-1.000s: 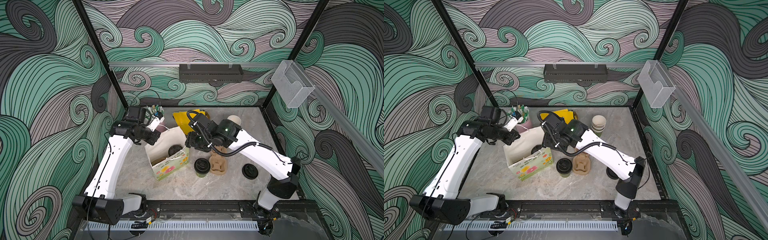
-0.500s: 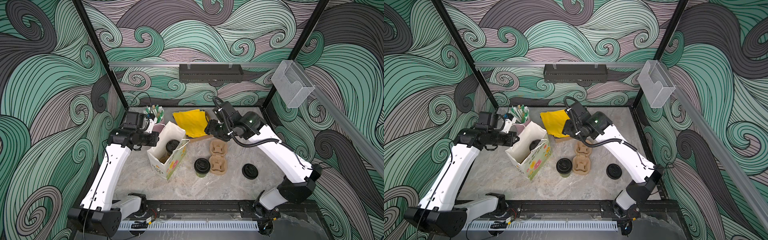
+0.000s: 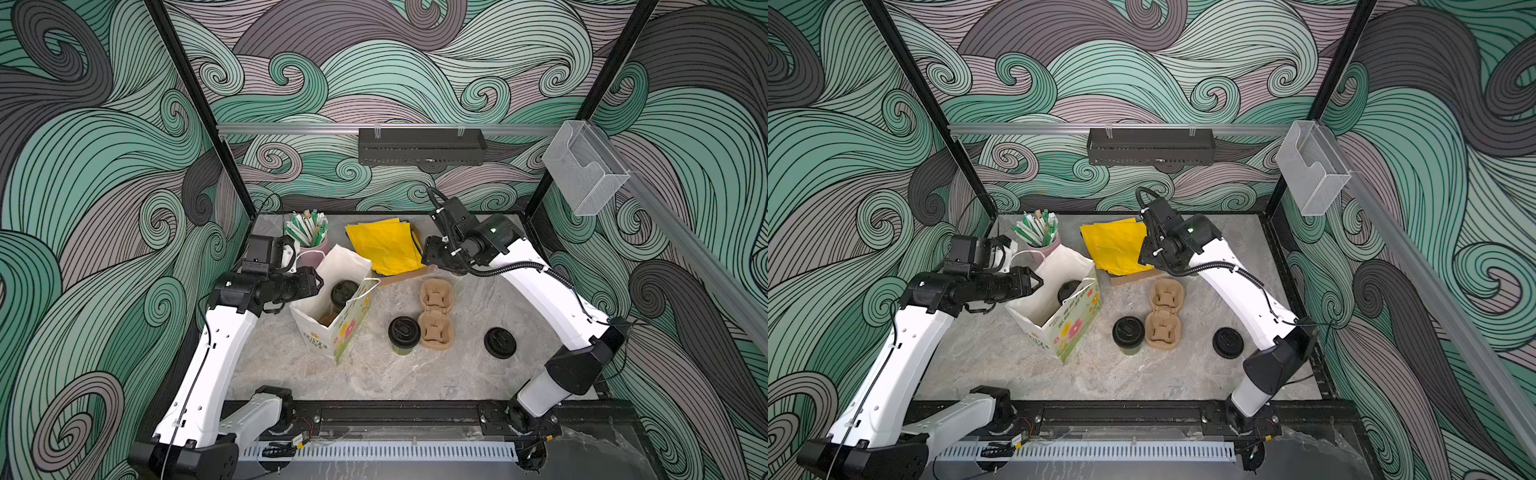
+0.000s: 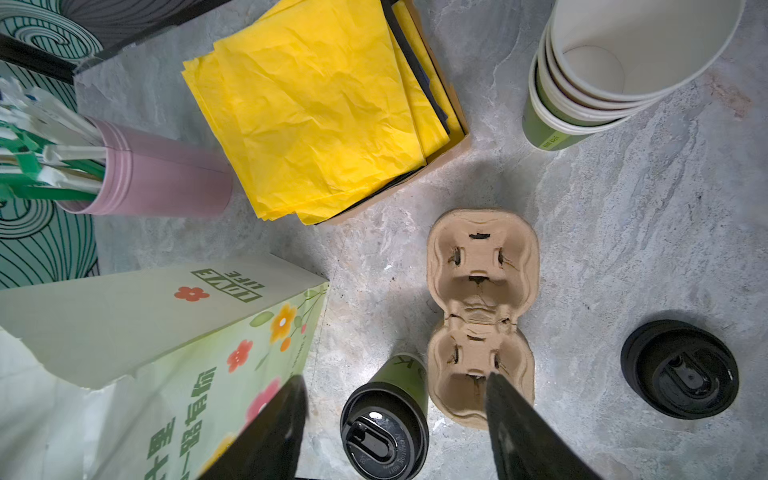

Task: Pack the takeout coffee

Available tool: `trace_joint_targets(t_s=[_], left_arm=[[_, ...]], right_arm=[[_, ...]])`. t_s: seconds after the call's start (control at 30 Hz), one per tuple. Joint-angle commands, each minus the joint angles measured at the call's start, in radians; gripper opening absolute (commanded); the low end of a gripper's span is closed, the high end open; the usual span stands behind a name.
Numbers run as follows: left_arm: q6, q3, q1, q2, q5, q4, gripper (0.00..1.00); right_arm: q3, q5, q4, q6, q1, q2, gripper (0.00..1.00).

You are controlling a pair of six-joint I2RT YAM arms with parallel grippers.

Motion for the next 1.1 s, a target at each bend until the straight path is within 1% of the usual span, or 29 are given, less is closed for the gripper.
trace_joint_targets(t_s=[0.0,0.17,0.3,0.33,0.4,0.47,0.5,0.57,0.67,0.77,0.87,0.97,1.07], left_arm=[[0.04,0.067,0.006,0.014,-0.064,-0.096,0.76],[0.123,0.086,0.006,0.044,-0.083,-0.214,0.76],[0.184,0.093,0.006,0.064,-0.029,-0.232,0.72],[0.195,0.095,0.006,0.074,-0.016,-0.237,0.69],[0.21,0.089,0.006,0.087,-0.008,-0.247,0.59],[0.207,0.076,0.006,0.093,-0.007,-0.253,0.44],[0.203,0.073,0.006,0.095,0.003,-0.255,0.39],[0.16,0.067,0.006,0.091,0.025,-0.259,0.29],[0.06,0.064,0.006,0.08,0.023,-0.256,0.19],[-0.045,0.044,0.005,0.056,0.018,-0.232,0.11],[-0.158,0.013,0.005,0.028,0.023,-0.195,0.06],[-0.27,-0.018,0.002,0.004,0.041,-0.153,0.02],[-0.326,-0.023,-0.001,-0.009,0.037,-0.141,0.0]], right_arm=[[0.009,0.022,-0.024,-0.05,-0.002,0.037,0.7],[0.048,0.004,-0.024,-0.053,-0.002,0.075,0.7],[0.044,0.004,-0.024,-0.04,-0.003,0.074,0.7],[0.042,0.006,-0.023,-0.035,-0.003,0.07,0.7],[0.037,0.011,-0.02,-0.03,-0.003,0.061,0.7],[0.032,0.016,-0.008,-0.03,-0.002,0.05,0.7],[0.031,0.019,-0.008,-0.029,-0.002,0.045,0.7],[0.027,0.025,-0.001,-0.03,-0.003,0.029,0.7],[0.001,0.025,0.015,-0.026,-0.002,0.002,0.7],[-0.034,0.025,0.032,-0.02,-0.003,-0.031,0.7],[-0.068,0.028,0.046,-0.018,-0.002,-0.063,0.7],[-0.101,0.035,0.062,-0.017,-0.001,-0.097,0.7],[-0.127,0.038,0.078,-0.022,-0.002,-0.125,0.7]])
